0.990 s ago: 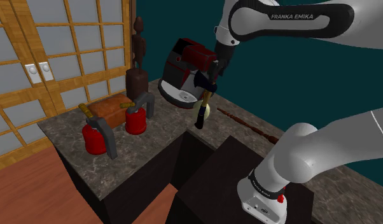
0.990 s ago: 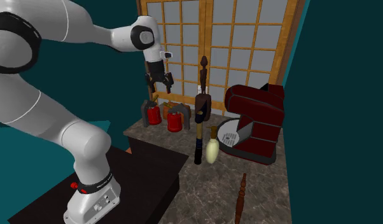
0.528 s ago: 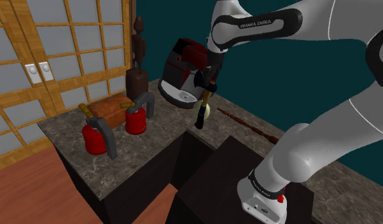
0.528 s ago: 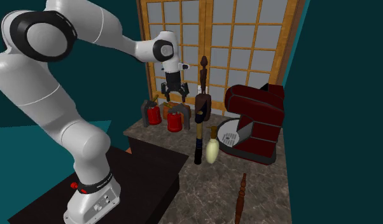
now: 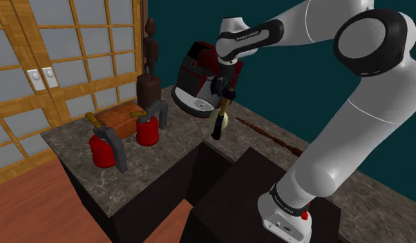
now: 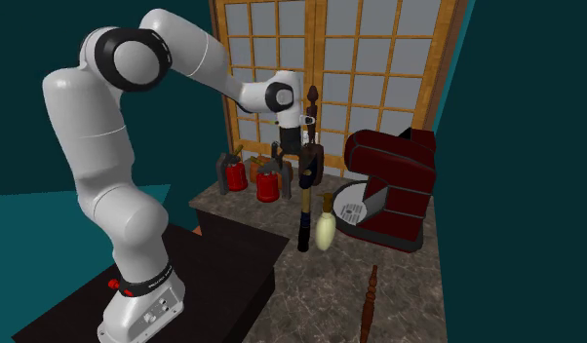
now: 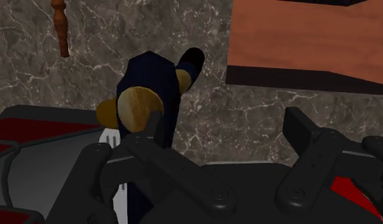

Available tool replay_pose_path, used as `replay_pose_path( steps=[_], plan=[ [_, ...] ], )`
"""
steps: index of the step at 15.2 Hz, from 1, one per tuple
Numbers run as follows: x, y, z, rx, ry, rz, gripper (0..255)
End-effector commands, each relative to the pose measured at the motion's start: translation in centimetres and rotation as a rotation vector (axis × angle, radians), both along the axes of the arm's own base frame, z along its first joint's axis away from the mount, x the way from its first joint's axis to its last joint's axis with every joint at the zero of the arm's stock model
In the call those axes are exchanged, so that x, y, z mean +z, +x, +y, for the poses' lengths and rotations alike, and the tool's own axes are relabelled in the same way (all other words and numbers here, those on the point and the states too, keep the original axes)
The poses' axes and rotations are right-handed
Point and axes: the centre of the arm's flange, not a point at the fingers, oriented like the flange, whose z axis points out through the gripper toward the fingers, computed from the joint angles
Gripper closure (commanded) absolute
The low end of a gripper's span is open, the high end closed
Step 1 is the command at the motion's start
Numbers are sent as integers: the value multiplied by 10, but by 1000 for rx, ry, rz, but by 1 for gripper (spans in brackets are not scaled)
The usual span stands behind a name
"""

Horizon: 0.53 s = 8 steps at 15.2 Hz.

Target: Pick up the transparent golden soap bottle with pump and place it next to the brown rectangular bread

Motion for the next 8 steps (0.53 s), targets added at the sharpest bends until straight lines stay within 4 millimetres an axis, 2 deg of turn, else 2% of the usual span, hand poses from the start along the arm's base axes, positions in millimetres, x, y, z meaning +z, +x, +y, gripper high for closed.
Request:
replay_pose_path(
  steps=[1,8],
  plan=[
    [-23,11,-18,5,-1,26,0],
    [-89,56,-73,21,-7,100,0]
  ],
)
